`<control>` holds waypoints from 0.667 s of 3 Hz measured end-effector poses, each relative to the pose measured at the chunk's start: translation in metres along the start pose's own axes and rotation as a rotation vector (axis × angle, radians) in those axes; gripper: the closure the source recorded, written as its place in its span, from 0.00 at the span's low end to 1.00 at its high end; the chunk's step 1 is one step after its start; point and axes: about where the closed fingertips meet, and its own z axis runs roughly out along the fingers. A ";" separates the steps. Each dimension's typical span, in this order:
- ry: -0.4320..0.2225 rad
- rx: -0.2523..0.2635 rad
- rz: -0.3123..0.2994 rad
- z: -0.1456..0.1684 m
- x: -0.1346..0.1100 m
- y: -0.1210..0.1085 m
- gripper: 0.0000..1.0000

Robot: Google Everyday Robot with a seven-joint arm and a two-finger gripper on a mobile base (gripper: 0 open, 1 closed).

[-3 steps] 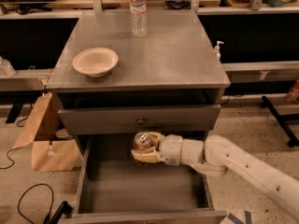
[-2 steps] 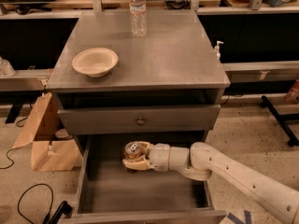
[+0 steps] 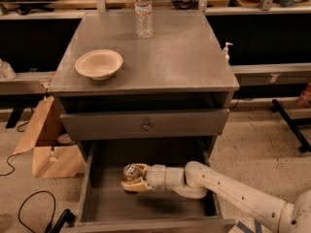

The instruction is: Place orange can into middle drawer

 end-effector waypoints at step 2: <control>-0.008 0.018 0.004 0.014 0.031 -0.001 0.74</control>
Offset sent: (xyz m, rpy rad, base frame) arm 0.0012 0.0070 -0.0299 0.0025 -0.0020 -0.0214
